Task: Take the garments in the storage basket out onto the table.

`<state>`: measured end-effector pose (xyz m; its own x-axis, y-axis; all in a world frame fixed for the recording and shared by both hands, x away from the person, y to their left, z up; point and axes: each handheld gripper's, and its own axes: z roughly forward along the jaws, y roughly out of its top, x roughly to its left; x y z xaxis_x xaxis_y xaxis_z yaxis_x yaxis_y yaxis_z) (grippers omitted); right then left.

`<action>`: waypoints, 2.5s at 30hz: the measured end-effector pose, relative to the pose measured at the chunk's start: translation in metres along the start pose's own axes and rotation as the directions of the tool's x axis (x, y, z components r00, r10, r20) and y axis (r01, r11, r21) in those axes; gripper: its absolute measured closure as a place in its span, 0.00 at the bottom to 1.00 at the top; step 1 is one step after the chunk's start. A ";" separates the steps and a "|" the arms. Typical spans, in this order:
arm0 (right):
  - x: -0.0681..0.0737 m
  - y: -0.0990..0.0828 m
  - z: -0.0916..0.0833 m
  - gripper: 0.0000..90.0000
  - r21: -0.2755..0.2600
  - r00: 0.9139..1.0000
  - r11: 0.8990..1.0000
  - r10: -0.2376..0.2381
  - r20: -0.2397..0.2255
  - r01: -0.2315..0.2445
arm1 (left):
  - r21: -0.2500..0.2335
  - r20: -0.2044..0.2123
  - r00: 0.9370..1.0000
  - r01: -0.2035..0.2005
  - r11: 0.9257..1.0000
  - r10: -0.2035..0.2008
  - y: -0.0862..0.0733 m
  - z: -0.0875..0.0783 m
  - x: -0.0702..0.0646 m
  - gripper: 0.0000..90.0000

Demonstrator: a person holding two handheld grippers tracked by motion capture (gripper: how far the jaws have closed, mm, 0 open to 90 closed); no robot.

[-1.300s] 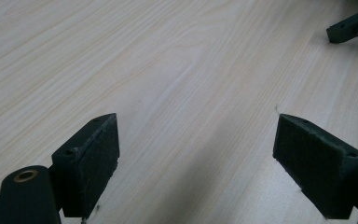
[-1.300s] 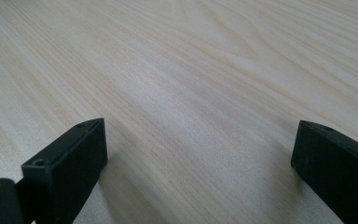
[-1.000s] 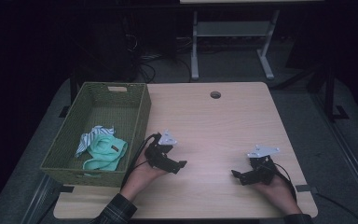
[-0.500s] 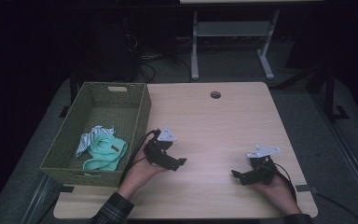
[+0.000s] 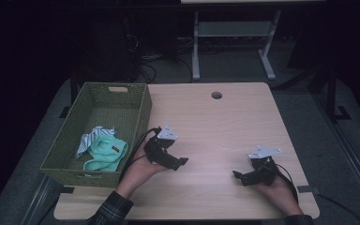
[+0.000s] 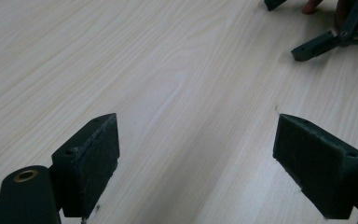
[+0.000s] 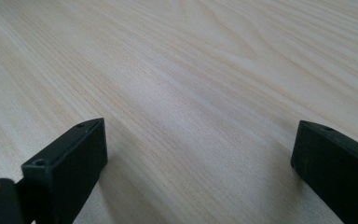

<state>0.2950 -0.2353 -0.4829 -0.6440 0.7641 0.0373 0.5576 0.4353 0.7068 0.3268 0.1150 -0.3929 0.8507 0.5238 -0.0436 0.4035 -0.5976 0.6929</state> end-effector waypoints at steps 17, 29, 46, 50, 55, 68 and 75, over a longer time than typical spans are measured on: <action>0.000 0.000 0.000 0.04 -0.001 1.000 1.000 0.003 0.000 -0.003 | -0.017 0.058 0.998 -0.003 1.000 0.004 0.010 -0.016 0.008 0.16; 0.000 0.000 0.000 0.03 -0.002 1.000 1.000 -0.001 0.000 0.001 | -0.013 0.044 0.999 -0.024 1.000 0.025 0.008 -0.032 0.017 0.16; 0.000 0.000 0.000 0.03 0.000 1.000 1.000 0.004 0.000 -0.004 | -0.026 0.028 1.000 -0.010 1.000 0.011 0.004 -0.048 0.024 0.16; 0.000 0.000 0.000 0.03 0.001 1.000 1.000 0.004 0.000 -0.004 | -0.022 0.018 1.000 -0.007 1.000 0.007 0.002 -0.053 0.028 0.16; 0.000 0.000 0.000 0.03 0.001 1.000 1.000 0.003 0.000 -0.003 | -0.024 0.009 1.000 0.010 1.000 -0.009 -0.001 -0.057 0.031 0.16; 0.000 0.000 0.000 0.03 0.001 1.000 1.000 0.004 0.000 -0.004 | -0.032 -0.026 0.999 0.041 0.999 -0.042 -0.009 -0.072 0.043 0.16; 0.000 0.000 0.000 0.03 0.000 1.000 1.000 0.003 0.001 -0.003 | -0.046 -0.054 0.997 0.060 0.997 -0.062 -0.014 -0.084 0.052 0.16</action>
<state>0.2949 -0.2349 -0.4828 -0.6421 0.7656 0.0388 0.5596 0.4335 0.7064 0.3368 0.2014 -0.3449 0.8046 0.5919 -0.0479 0.4378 -0.5367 0.7213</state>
